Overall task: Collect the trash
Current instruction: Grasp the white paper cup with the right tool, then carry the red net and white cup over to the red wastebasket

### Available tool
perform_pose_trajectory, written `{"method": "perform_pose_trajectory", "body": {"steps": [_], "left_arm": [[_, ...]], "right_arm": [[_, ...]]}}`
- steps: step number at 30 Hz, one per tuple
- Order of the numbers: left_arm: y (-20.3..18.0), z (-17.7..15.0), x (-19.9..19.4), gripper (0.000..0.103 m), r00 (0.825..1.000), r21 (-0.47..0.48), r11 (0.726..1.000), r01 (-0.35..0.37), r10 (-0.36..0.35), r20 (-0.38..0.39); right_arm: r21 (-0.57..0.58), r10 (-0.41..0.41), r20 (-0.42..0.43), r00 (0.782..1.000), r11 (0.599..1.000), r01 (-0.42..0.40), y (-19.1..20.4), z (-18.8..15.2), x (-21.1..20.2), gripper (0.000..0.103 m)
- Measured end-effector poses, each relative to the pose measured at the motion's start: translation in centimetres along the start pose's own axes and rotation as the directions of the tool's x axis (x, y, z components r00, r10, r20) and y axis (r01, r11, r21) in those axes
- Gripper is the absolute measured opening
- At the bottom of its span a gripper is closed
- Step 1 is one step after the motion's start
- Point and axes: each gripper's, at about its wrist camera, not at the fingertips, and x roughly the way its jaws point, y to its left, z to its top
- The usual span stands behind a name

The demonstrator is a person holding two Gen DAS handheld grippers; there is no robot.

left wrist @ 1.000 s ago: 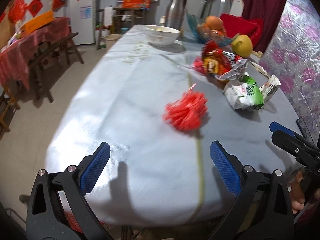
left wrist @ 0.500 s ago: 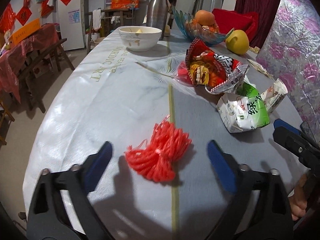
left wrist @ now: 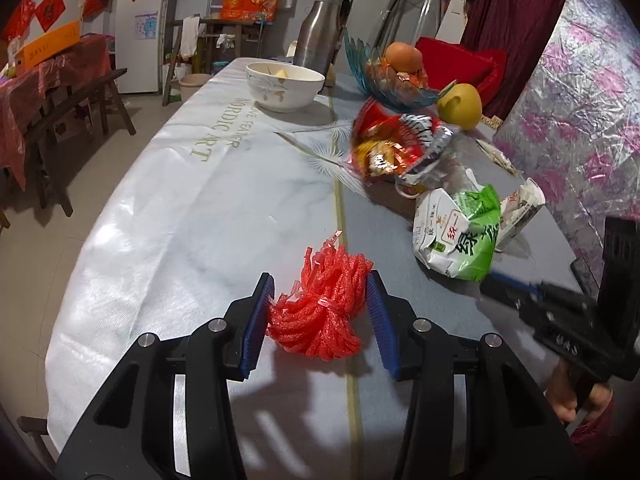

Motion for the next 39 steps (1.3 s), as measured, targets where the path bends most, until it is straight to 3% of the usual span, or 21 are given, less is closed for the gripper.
{"method": "perform_pose_trajectory", "body": {"steps": [2, 4, 6, 10, 15, 19, 20, 21, 29, 39], "left_arm": [[-0.2, -0.3, -0.1, 0.047, 1.000, 0.002, 1.000, 0.011, -0.011, 0.000], [-0.3, -0.6, -0.1, 0.047, 1.000, 0.005, 1.000, 0.010, -0.010, -0.001], [-0.4, -0.7, 0.1, 0.047, 1.000, 0.002, 1.000, 0.015, -0.015, -0.005], [-0.5, -0.7, 0.6, 0.047, 1.000, -0.006, 1.000, 0.025, -0.026, -0.013], [-0.8, -0.8, 1.3, 0.047, 0.999, -0.001, 1.000, 0.021, -0.021, -0.028], [-0.6, -0.7, 1.3, 0.047, 0.999, -0.011, 1.000, 0.026, -0.026, -0.028], [-0.6, -0.6, 1.2, 0.047, 0.999, -0.013, 1.000, 0.027, -0.027, -0.026], [-0.6, -0.6, 1.1, 0.047, 0.999, -0.014, 0.999, 0.028, -0.029, -0.022], [-0.2, -0.6, -0.8, 0.047, 0.999, -0.024, 0.999, 0.046, -0.046, 0.012], [1.5, -1.5, -4.6, 0.047, 0.998, -0.058, 0.998, 0.034, -0.031, 0.055]], "right_arm": [[0.001, 0.017, 0.004, 1.000, 1.000, -0.017, -0.3, -0.8, -1.0, 0.017], [0.012, -0.011, 0.053, 0.999, 1.000, 0.011, -0.9, -0.9, -2.6, 0.057], [0.056, -0.098, 0.162, 0.982, 0.994, 0.090, -2.3, -0.4, -5.0, 0.077], [0.192, -0.204, 0.229, 0.952, 0.968, 0.161, -6.0, 1.3, -6.6, 0.093], [0.244, -0.206, 0.180, 0.962, 0.956, 0.159, -8.4, 3.5, -4.2, 0.094], [0.190, -0.268, 0.149, 0.952, 0.952, 0.238, -7.9, 5.5, -1.8, 0.094], [0.174, -0.291, 0.145, 0.946, 0.948, 0.265, -7.8, 5.8, -1.3, 0.089], [0.161, -0.314, 0.130, 0.941, 0.943, 0.292, -7.7, 5.8, -0.7, 0.058], [0.215, -0.233, 0.247, 0.941, 0.960, 0.181, -7.0, 3.4, -5.5, 0.059], [0.093, -0.081, 0.291, 0.953, 0.994, 0.056, -1.0, 2.1, -8.7, 0.060]]}}
